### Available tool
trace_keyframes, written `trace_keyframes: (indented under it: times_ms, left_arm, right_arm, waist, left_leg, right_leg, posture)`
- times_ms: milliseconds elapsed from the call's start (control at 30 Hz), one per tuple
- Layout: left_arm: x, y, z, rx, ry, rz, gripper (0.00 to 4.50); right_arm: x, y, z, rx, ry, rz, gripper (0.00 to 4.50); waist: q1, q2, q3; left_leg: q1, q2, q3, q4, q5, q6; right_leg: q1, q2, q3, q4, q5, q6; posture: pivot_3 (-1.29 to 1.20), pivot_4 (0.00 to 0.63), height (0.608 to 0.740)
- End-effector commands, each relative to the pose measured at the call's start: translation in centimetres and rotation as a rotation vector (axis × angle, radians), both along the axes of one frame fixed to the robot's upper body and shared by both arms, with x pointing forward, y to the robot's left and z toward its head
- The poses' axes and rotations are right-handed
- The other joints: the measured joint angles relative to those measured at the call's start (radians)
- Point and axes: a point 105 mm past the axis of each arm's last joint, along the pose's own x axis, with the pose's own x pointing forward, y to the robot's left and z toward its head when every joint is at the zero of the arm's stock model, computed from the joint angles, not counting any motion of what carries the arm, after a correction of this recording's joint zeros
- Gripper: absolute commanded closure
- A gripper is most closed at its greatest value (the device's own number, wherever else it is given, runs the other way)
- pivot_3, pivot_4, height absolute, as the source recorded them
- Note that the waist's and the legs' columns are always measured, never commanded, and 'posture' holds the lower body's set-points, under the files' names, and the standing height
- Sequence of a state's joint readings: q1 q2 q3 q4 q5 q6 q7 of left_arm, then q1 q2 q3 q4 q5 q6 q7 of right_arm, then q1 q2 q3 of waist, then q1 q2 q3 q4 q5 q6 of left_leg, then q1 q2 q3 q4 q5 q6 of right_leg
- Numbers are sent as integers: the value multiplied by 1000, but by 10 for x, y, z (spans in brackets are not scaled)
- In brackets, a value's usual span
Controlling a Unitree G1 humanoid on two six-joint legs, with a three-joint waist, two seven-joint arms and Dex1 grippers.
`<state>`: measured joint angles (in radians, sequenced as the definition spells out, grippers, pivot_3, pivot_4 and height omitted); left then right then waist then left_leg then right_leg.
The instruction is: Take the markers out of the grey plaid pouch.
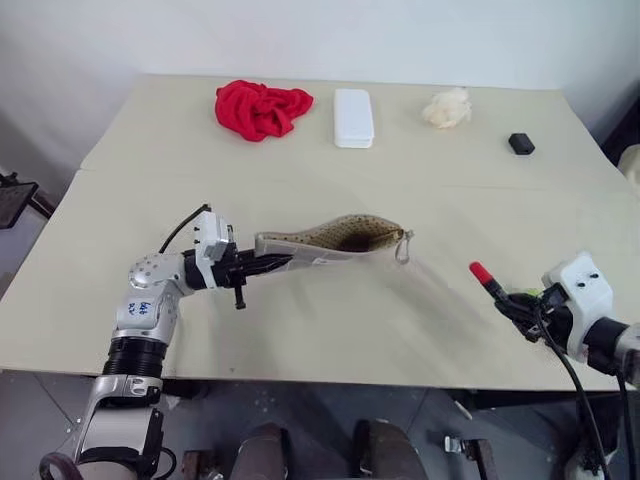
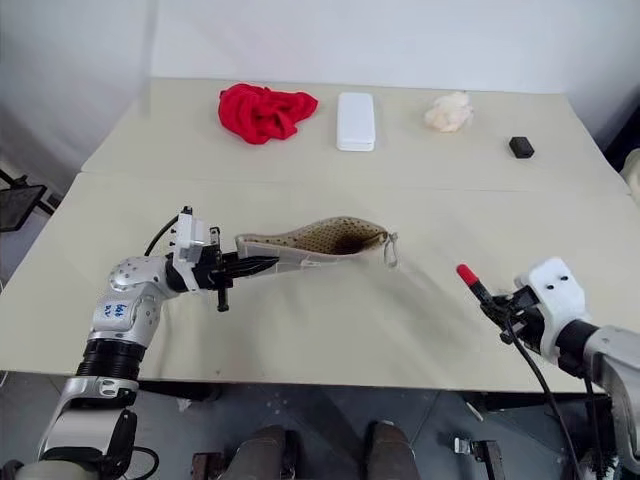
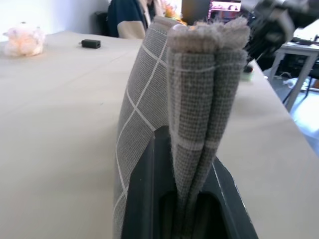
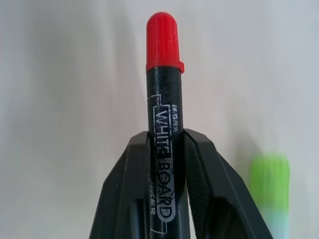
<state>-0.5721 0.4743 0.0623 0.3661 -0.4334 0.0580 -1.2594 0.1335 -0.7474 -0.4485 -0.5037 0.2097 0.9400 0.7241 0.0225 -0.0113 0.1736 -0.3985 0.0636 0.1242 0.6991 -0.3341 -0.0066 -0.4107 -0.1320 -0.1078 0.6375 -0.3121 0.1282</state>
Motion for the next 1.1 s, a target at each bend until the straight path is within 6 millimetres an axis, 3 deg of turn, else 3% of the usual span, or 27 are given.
trace_keyframes:
  times_ms: [33, 100, 200, 400, 567, 667, 833, 900, 1000, 1100]
  left_arm:
    - [1, 3, 15, -36, -36, -9, 4500]
    - [1, 2, 17, -39, -36, -17, 4500]
    - [0, 0, 16, -28, -23, -26, 4500]
    - [-1, 4, 14, -40, 115, -34, 4500]
    - [3, 35, 21, -112, 432, 90, 3160]
    - [4, 63, 13, -113, 622, 225, 2295]
    - [11, 114, -1, -81, 683, 510, 638]
    - [15, 133, 0, -35, 582, 611, 66]
    - [7, 150, 4, 128, 294, 624, 66]
    - [-9, 147, 16, 146, 56, 540, 66]
  right_arm:
    - [-4, -23, -10, -48, -4, -164, 3557]
    - [-2, -24, -8, -23, -32, -178, 2923]
    - [8, -15, 15, -56, -143, -74, 1954]
    - [4, 22, 63, -31, -357, 290, 7]
    - [-8, 64, 72, 22, -379, 553, 0]
    - [-8, 80, 73, 88, -389, 614, 0]
    - [0, 95, 75, 174, -446, 628, 0]
    - [2, 97, 73, 173, -455, 634, 0]
    - [10, 100, 75, 149, -520, 634, 0]
    - [14, 100, 77, 124, -576, 653, 0]
  waist:
    - [1, 0, 0]
    - [1, 0, 0]
    - [-1, 0, 0]
    - [1, 0, 0]
    - [-2, 0, 0]
    - [-8, 0, 0]
    - [-7, -1, 1]
    - [1, -1, 1]
    - [0, -1, 1]
    - [-3, -1, 1]
  left_leg:
    - [0, 0, 0, 0, 0, 0]
    - [0, 0, 0, 0, 0, 0]
    - [1, 0, 0, 0, 0, 0]
    - [2, 0, 0, -1, 0, 0]
    - [2, 0, 0, -1, 0, 0]
    - [2, 1, -1, -1, 0, 0]
    - [3, 0, 0, -1, 0, 0]
    - [2, 0, 0, -1, 0, 0]
    - [2, 0, 1, -1, 0, 0]
    - [2, 0, 2, -1, 0, 0]
  right_leg:
    - [0, 0, 0, 0, 0, 0]
    - [1, 0, 0, 0, 0, 0]
    - [2, 0, 0, 0, 0, 0]
    - [2, 0, 1, -1, 0, 0]
    - [2, 0, 1, 0, 0, 0]
    - [2, 0, 1, 0, 0, 0]
    - [2, 0, 1, 0, 0, 0]
    - [2, 0, 1, 0, 0, 0]
    - [1, 0, 1, 0, 0, 0]
    - [1, 0, 1, 0, 0, 0]
  posture:
    - [0, 150, 740]
    - [0, 150, 740]
    - [0, 150, 740]
    - [0, 150, 740]
    - [0, 150, 740]
    - [0, 150, 740]
    - [0, 150, 740]
    - [0, 150, 740]
    - [0, 150, 740]
    - [0, 150, 740]
